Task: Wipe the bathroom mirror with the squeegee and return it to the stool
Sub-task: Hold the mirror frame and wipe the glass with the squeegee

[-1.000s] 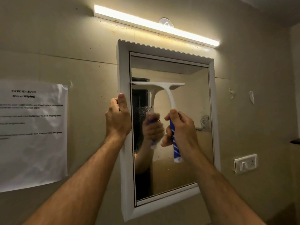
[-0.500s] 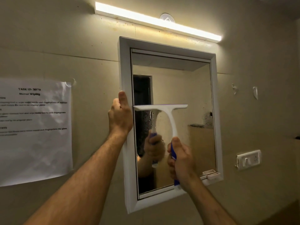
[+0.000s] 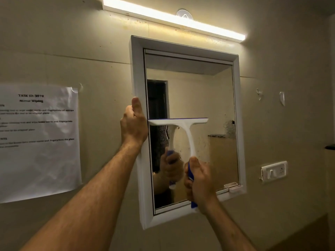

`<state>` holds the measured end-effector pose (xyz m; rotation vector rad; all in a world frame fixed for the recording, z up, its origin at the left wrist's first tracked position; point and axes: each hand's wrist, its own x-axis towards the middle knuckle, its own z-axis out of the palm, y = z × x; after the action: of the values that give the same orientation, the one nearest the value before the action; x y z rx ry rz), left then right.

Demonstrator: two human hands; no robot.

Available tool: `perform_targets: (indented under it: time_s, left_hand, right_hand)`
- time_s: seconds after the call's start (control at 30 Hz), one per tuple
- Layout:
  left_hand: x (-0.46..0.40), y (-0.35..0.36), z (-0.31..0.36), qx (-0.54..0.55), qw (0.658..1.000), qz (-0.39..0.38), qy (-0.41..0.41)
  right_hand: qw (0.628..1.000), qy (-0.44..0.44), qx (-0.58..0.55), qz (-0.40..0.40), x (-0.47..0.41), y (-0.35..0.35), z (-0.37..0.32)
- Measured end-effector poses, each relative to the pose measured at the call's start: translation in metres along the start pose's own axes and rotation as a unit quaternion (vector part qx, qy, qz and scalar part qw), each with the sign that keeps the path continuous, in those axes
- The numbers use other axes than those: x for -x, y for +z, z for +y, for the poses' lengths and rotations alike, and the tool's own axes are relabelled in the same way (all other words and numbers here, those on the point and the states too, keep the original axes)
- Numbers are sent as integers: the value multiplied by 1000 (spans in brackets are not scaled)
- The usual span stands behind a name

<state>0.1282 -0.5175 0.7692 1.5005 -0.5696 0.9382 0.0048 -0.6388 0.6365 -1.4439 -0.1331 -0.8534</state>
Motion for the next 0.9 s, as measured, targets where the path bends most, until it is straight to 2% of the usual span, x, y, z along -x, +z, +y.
perform_targets:
  time_s: [0.17, 0.4, 0.7, 0.9]
  left_hand:
    - [2, -2, 2, -5, 1000, -5, 1]
    - [1, 0, 0, 16, 1000, 0, 1]
    - [3, -2, 4, 8, 1000, -2, 2]
    - [-20, -6, 10, 13, 998, -52, -25]
  right_hand:
    - [999, -14, 33, 5, -19, -2, -23]
    - [1000, -19, -11, -11, -51, 6, -65]
    - [1000, -10, -18, -12, -6, -4, 1]
    - [998, -60, -12, -26, -48, 8, -65]
